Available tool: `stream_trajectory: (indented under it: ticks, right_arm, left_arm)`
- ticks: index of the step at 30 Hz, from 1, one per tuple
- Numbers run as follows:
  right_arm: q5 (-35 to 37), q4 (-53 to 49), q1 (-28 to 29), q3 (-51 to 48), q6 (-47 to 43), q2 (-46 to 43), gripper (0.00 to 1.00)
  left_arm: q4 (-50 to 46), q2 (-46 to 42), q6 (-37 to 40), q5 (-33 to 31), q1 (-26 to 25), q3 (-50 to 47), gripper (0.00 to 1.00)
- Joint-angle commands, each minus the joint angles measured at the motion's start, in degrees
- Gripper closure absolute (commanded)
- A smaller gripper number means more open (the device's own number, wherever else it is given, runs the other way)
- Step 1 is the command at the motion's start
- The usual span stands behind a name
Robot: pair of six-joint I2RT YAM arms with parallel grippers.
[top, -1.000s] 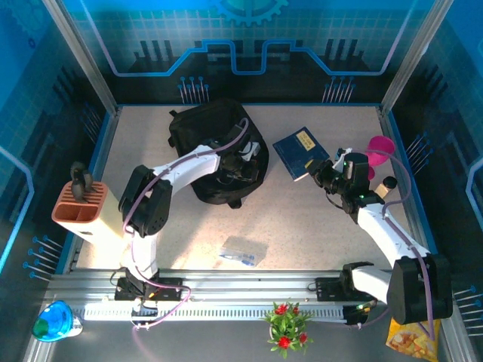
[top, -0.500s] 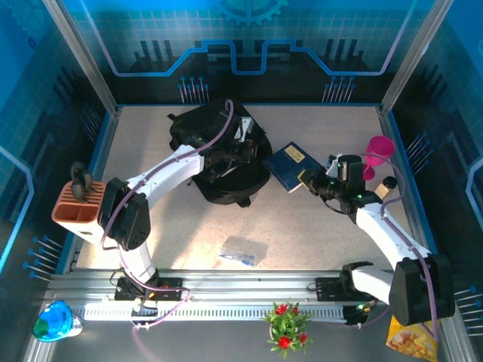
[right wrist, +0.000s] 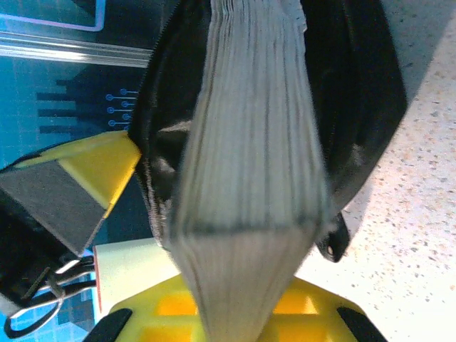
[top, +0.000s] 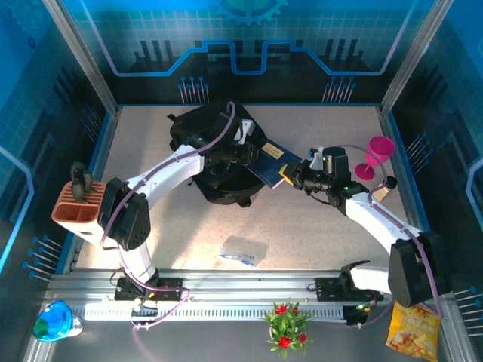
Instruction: Pack the student bag
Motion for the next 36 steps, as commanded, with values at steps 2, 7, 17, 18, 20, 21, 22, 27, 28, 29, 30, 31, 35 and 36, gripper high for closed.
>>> stream_trajectory:
  ticks: [2,7,17,18,20,21,22,27,28,29,30,31,35,36]
  right_arm:
    - [-3.34,6.13,0.64,2.81,1.99,0.28,0.91]
    - [-4.18,7.26,0.60,3.36,3.02,0.91,0.91]
    - [-4.35,7.65,0.69,3.80,2.98,2.61,0.91]
    - [-4.32,7.64,0.65,3.76,2.99,2.65,0.91]
    - [-4.23,7.55,0.69,3.74,2.91,2.63,0.91]
    - [-4.23,7.43,0.66,3.72,2.84,2.59,0.91]
    - [-4.14,7.38,0.64,3.74,2.82,2.61,0.91]
    - [-4.03,7.52,0.65,3.74,2.92,2.77,0.91]
    - [-3.89,7.34,0.71,3.66,2.80,2.80,0.91]
    - [-3.73,7.01,0.65,3.59,2.61,2.70,0.91]
    - [-3.37,6.42,0.73,3.44,2.18,2.69,0.91]
    - [-2.83,5.66,0.71,3.37,1.68,2.43,0.91]
    - [0.21,0.84,0.71,2.63,-0.93,1.45,0.91]
    - [1.09,-0.62,0.68,2.38,-1.51,1.18,0.91]
  left_arm:
    - [-6.63,-5.80,7.16,-2.33,-0.03,-2.19,0.54]
    - [-9.61,-11.24,11.93,-5.04,-0.01,-7.74,0.36]
    - [-9.17,-12.07,10.31,-16.53,-0.05,-11.36,0.35]
    - [-9.15,-11.47,10.32,-16.76,-0.02,-11.01,0.36]
    - [-8.98,-10.00,10.32,-17.86,-0.05,-10.12,0.39]
    - [-8.81,-9.40,10.40,-18.27,-0.07,-9.78,0.40]
    - [-8.59,-8.76,10.56,-18.52,-0.06,-9.30,0.41]
    - [-8.45,-5.95,11.24,-18.93,-0.04,-6.83,0.51]
    - [-8.36,-5.81,11.11,-19.57,-0.14,-6.36,0.55]
    - [-8.13,-5.89,11.02,-20.14,-0.11,-6.13,0.58]
    - [-7.68,-6.29,11.01,-20.77,-0.09,-6.09,0.61]
    - [-7.12,-6.87,11.15,-21.38,-0.10,-6.26,0.64]
    - [-4.61,-9.59,11.56,-23.04,-0.11,-7.42,0.76]
    - [-3.82,-10.36,11.76,-22.88,-0.16,-7.88,0.81]
